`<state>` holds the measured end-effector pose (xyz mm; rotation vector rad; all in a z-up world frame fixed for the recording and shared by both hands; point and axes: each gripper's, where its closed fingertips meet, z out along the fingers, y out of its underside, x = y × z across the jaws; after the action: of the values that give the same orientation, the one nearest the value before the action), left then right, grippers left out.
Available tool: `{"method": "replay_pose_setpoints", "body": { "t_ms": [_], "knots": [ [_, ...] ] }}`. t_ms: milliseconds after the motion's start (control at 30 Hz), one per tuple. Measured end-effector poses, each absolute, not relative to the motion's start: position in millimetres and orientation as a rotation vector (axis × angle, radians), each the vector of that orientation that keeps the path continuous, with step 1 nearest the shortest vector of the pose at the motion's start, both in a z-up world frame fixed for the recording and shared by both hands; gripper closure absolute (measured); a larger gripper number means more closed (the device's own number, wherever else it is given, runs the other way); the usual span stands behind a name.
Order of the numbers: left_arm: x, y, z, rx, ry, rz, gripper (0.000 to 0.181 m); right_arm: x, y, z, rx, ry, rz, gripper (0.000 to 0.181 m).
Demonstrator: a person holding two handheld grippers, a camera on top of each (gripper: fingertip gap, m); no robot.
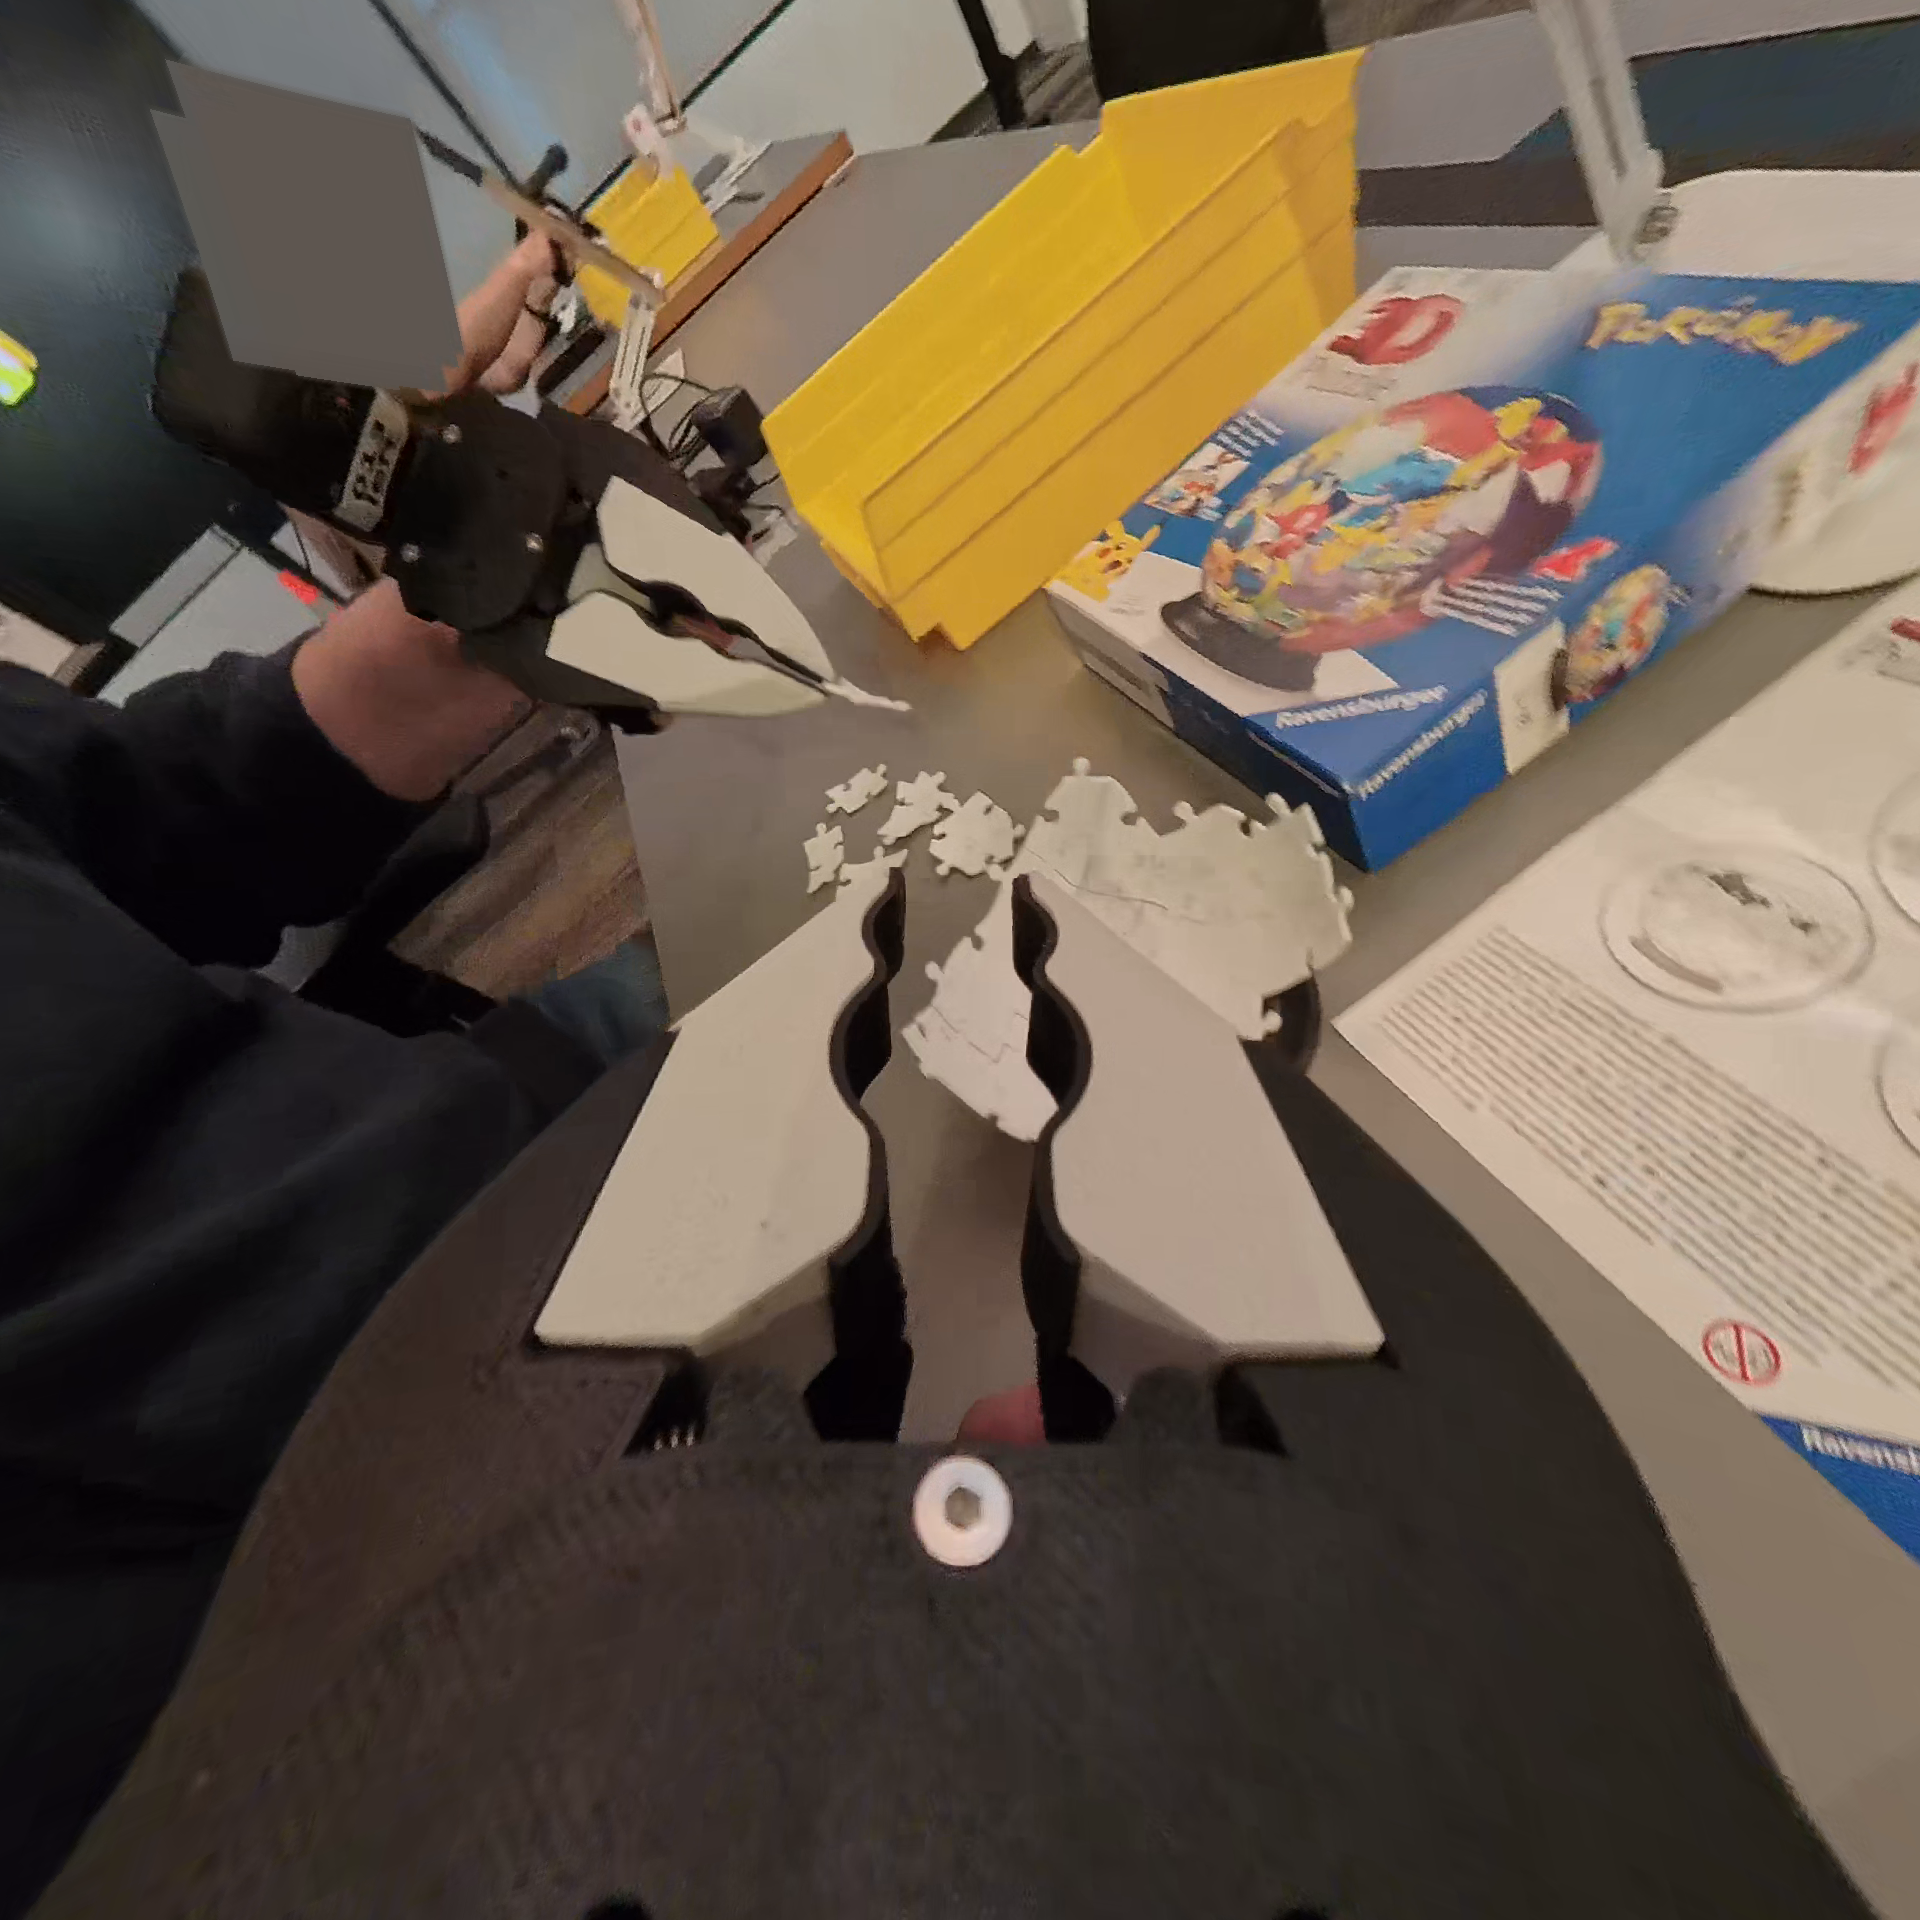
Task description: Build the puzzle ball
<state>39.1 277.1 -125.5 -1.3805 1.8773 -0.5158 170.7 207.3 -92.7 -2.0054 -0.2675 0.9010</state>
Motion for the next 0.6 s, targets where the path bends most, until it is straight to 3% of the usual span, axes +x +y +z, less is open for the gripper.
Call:
{"method": "replay_pose_setpoints", "body": {
  "t_ms": [33, 167, 600],
  "knots": [
    [48, 272, -127, -1.354, 1.9, -0.531, 0.179, 166, 210, -90, -2.013, -0.288, 0.903, 0.162],
    [72, 260, -137, -1.162, 1.956, -0.49, 0.18, 149, 217, -91, -2.032, -0.342, 0.942, 0.162],
    [114, 190, -80, -0.236, 1.963, -0.183, 0.18, 121, 210, -85, -1.983, -0.348, 1.447, 0.151]
  ]
}}
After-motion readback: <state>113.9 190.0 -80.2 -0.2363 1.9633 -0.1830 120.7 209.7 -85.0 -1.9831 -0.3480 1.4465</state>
